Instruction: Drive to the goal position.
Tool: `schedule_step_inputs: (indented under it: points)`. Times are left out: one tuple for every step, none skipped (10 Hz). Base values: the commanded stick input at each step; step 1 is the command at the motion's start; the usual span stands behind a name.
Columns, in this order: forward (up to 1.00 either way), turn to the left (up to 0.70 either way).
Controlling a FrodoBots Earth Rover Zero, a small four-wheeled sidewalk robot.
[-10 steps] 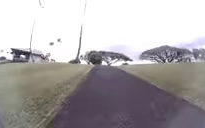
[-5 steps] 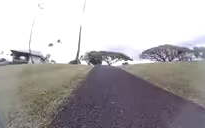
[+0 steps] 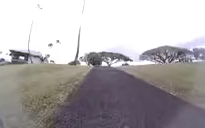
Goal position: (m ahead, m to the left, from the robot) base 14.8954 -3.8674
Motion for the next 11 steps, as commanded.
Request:
schedule_step_inputs:
  points:
    - [0.71, 0.00]
    - [0.71, 0.00]
    - [0.71, 0.00]
    - [0.71, 0.00]
    - [0.71, 0.00]
    - [0.71, 0.00]
    - [0.71, 0.00]
    - [0.71, -0.06]
    - [0.72, -0.17]
    - [0.74, -0.29]
    - [0.76, -0.38]
